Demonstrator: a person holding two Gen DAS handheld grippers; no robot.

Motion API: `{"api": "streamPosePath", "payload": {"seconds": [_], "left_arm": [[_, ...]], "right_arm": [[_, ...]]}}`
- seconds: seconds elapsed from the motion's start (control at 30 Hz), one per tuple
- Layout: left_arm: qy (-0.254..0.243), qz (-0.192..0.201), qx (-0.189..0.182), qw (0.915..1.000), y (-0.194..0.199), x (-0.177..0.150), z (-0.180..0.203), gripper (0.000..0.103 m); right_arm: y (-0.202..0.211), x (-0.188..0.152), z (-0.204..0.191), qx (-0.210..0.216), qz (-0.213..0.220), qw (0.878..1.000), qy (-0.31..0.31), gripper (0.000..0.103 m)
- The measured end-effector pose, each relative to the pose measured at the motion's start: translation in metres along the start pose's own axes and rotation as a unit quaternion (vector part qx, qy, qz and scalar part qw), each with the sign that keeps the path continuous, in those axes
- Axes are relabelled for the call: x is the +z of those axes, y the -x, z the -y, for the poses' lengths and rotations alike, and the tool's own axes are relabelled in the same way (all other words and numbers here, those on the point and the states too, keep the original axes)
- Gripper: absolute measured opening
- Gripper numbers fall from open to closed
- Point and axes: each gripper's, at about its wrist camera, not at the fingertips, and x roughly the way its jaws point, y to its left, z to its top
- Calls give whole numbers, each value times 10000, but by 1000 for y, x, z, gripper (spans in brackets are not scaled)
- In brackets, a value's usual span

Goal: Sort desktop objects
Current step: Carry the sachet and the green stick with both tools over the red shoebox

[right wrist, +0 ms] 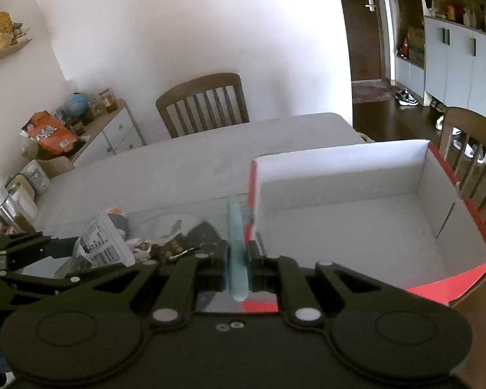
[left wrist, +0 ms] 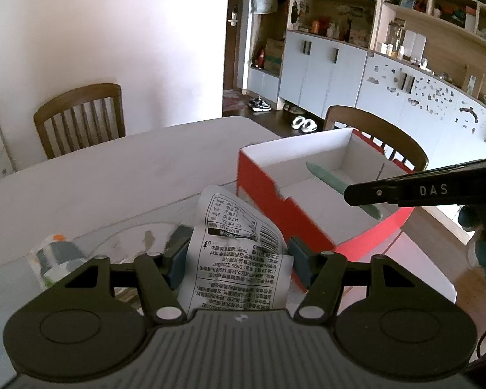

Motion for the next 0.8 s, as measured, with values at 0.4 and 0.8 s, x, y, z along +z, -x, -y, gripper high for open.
{"api": "streamPosePath", "payload": {"seconds": [0.4, 0.8], "left_arm": [[-323, -83, -230, 9992, -50, 45, 51, 63], [-694, -350, -520, 9956, -105, 73, 93, 63]], "right_arm": [[-5, 14, 58, -215, -68, 9996, -142, 11], [-12, 19, 102, -537, -140, 9983, -200, 11]]}}
